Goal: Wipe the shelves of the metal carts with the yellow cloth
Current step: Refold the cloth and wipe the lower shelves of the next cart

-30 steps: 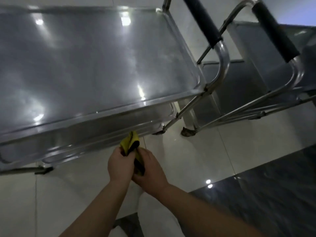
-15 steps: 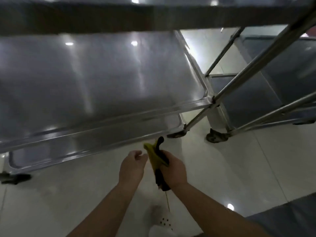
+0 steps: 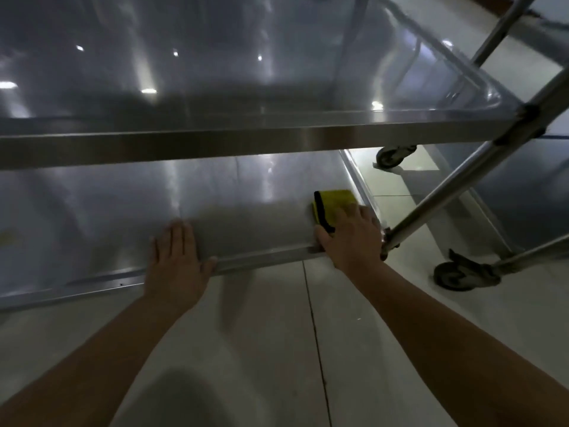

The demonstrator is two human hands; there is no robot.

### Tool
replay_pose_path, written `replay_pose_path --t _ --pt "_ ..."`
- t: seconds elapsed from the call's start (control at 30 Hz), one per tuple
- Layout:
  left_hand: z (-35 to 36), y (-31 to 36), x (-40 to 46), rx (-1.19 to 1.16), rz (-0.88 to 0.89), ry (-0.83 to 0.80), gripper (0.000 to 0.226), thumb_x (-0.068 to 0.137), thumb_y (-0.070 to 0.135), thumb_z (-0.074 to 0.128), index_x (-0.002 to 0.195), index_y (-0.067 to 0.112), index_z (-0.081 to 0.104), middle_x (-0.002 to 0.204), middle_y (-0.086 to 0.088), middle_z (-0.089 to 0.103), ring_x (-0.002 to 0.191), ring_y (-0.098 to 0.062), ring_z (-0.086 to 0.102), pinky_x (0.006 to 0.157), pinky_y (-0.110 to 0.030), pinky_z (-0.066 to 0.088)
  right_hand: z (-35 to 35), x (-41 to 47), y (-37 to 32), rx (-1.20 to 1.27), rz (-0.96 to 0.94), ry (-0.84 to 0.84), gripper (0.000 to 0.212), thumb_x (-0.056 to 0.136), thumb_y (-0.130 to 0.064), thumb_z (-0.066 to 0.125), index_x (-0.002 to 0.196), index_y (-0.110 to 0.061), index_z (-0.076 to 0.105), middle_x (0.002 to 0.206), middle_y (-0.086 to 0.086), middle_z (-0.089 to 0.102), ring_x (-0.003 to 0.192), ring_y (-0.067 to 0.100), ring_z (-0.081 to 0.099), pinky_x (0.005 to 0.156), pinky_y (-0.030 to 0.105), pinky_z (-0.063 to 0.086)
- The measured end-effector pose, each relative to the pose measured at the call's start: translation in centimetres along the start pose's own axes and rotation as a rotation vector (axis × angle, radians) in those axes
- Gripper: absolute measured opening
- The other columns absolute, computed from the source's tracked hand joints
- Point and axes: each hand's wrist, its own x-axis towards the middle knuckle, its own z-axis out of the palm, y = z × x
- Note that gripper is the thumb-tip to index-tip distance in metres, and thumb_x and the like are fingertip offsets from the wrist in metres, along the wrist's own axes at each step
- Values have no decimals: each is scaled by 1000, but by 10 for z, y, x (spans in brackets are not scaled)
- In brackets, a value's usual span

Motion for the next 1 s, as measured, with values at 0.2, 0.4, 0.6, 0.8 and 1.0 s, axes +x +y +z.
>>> replay_pose_path --t 0.2,0.4,0.6,0.8,1.0 --pt "9 -13 4 81 94 -24 88 96 59 6 135 -14 39 139 -31 43 130 -42 40 106 -50 15 27 29 30 -25 -78 -128 60 99 -45 31 154 -29 10 162 4 6 149 28 2 120 47 6" --pt "16 -19 8 127 121 3 98 91 68 10 134 -14 41 138 -31 44 129 -41 43 106 -47 16 32 72 0 47 87 -128 59 101 -42 26 155 -25 5 162 6 -2 148 30 -8 119 45 0" --pt "19 -22 11 186 111 -11 105 87 74 10 131 -16 43 135 -33 45 125 -44 47 102 -54 31 42 73 -108 24 -274 -107 57 101 -40 26 154 -26 9 162 5 2 148 30 -5 120 45 3" --pt "23 -27 10 206 75 10 112 84 78 8 132 -17 41 137 -36 41 127 -46 43 104 -57 29 46 59 -132 31 -670 -164 54 102 -37 28 153 -34 11 162 -1 2 149 25 -5 118 43 4" --pt "22 -27 10 215 87 27 116 78 83 3 143 -10 26 149 -27 28 140 -36 27 112 -34 0 47 115 -32 43 -362 -131 55 101 -42 27 153 -31 13 162 3 4 149 24 -2 119 46 12"
